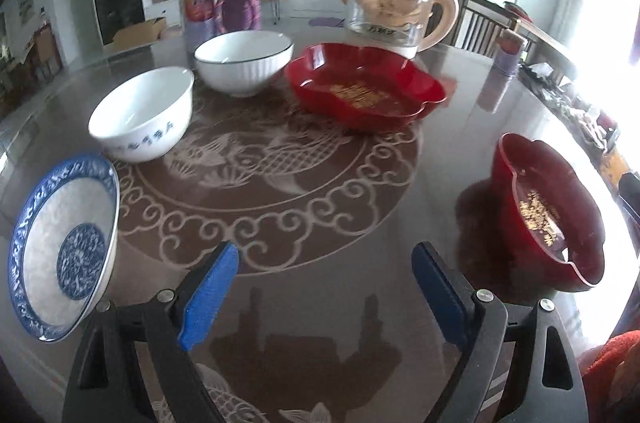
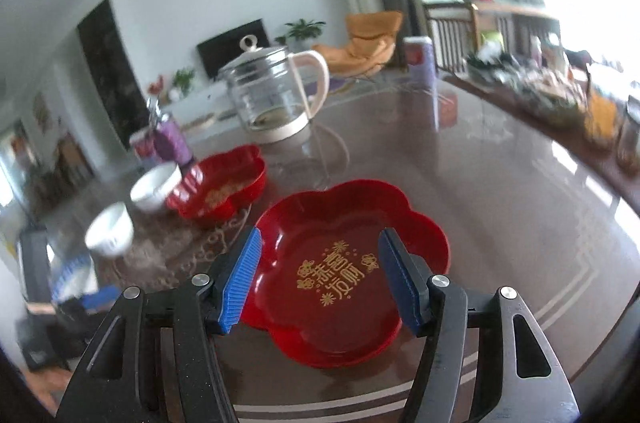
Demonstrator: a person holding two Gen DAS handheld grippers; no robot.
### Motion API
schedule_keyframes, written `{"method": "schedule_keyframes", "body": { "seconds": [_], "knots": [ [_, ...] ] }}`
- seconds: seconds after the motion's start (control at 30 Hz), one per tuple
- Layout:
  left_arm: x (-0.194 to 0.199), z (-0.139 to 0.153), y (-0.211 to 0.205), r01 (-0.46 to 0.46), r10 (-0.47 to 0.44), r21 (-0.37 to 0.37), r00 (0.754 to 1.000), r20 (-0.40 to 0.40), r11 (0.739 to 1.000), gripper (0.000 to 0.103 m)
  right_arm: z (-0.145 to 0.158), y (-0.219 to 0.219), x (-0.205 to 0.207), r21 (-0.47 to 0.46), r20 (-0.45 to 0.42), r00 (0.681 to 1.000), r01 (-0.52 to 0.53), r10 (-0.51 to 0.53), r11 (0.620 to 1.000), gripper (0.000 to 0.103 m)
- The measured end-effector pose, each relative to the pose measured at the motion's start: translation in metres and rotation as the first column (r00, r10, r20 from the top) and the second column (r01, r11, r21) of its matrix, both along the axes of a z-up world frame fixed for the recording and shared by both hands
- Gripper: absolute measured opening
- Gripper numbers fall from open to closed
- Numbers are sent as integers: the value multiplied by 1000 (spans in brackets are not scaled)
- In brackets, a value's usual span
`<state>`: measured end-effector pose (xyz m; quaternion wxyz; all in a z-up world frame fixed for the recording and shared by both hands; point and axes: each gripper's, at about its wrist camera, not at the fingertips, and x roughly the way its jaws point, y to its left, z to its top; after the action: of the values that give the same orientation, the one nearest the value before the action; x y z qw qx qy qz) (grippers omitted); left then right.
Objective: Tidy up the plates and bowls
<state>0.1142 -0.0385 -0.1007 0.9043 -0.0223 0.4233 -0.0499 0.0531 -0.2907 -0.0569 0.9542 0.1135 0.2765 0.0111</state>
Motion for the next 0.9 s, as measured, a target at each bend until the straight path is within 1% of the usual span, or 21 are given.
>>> {"method": "schedule_keyframes", "body": {
  "seconds": [0.07, 0.27, 0.43, 0.67, 0.9],
  "knots": [
    [-2, -2, 4, -10, 10, 9, 1000, -2, 1000, 88, -2, 4, 3, -7, -5, 1000, -13, 13, 1000, 65],
    [-2, -10, 8, -29, 30, 9, 999, -27, 1000, 88, -3, 3, 2, -6, 0, 1000, 2, -2, 1000, 65],
    [-3, -9, 7, -28, 29, 11, 999, -21, 1000, 88, -4, 1, 2, -2, -5, 1000, 9, -9, 1000, 65],
    [-2, -8, 9, -33, 34, 12, 999, -22, 999, 88, -2, 14, 1, -66, 10, 1000, -18, 18, 998, 65],
    [-2, -11, 9, -29, 30, 17, 999, -36, 999, 88, -3, 21, 2, -93, 13, 999, -29, 31, 995, 65]
  ]
}}
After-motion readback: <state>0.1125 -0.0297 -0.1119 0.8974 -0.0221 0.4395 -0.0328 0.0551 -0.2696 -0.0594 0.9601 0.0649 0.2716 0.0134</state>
